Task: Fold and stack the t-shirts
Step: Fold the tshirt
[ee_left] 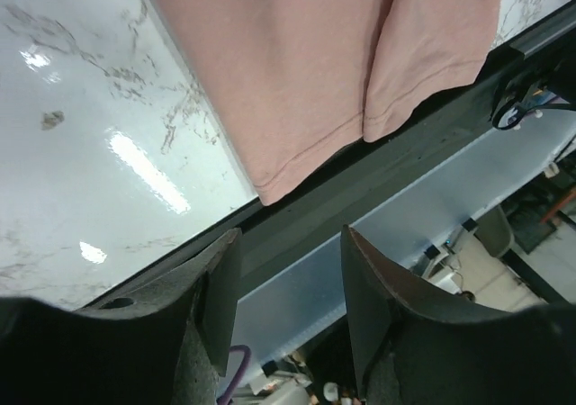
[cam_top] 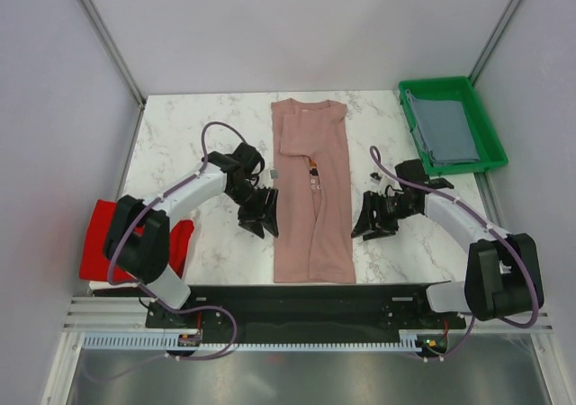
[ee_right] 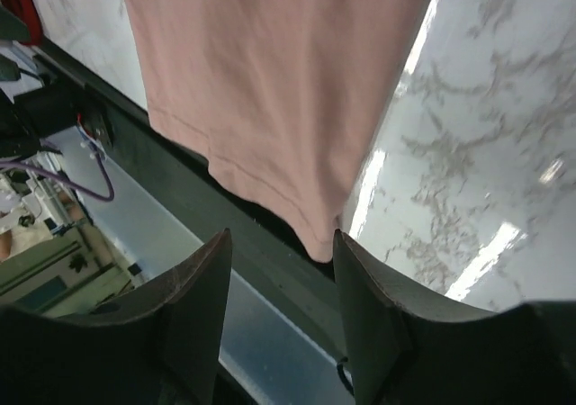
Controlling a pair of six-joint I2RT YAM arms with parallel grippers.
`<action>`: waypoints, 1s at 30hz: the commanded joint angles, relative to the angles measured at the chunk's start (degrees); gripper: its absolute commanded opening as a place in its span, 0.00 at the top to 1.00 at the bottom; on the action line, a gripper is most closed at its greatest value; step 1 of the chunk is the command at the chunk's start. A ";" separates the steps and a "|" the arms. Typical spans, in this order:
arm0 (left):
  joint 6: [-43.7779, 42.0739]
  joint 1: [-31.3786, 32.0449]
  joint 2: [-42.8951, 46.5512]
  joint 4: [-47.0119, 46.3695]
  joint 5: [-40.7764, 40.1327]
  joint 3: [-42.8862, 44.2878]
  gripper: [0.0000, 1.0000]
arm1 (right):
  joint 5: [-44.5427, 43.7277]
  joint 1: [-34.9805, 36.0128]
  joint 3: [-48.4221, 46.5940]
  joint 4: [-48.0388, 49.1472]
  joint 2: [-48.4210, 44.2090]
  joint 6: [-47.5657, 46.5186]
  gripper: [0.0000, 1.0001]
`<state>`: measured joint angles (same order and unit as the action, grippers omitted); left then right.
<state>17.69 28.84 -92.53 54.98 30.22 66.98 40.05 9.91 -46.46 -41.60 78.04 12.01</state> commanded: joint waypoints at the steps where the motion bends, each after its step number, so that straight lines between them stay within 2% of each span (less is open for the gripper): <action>1: 7.08 -0.10 -0.02 -4.35 5.03 -3.86 0.45 | 2.93 1.60 4.35 -1.20 -4.64 3.54 0.43; 7: 17.26 1.39 -0.72 -15.93 5.03 -15.64 0.50 | -3.12 3.89 8.66 0.29 -1.32 7.41 0.42; 11: 20.45 3.14 -1.07 -20.95 3.80 -20.48 0.53 | -4.19 4.41 7.44 1.26 5.96 7.76 0.44; 17: 23.00 6.40 -2.47 -27.28 -0.15 -21.54 0.55 | -4.81 6.70 7.34 5.39 12.39 10.75 0.46; 25: 25.64 10.18 -2.57 -29.23 -1.12 -24.08 0.60 | -4.46 9.69 8.31 5.75 13.54 12.25 0.47; 30: 26.43 10.36 -1.25 -29.14 -1.65 -26.11 0.62 | -4.54 10.04 9.10 5.66 13.63 13.39 0.48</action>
<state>42.39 38.61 -94.61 26.72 32.36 43.29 38.04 19.42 -38.37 -38.28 90.87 24.40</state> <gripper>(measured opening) 0.382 0.523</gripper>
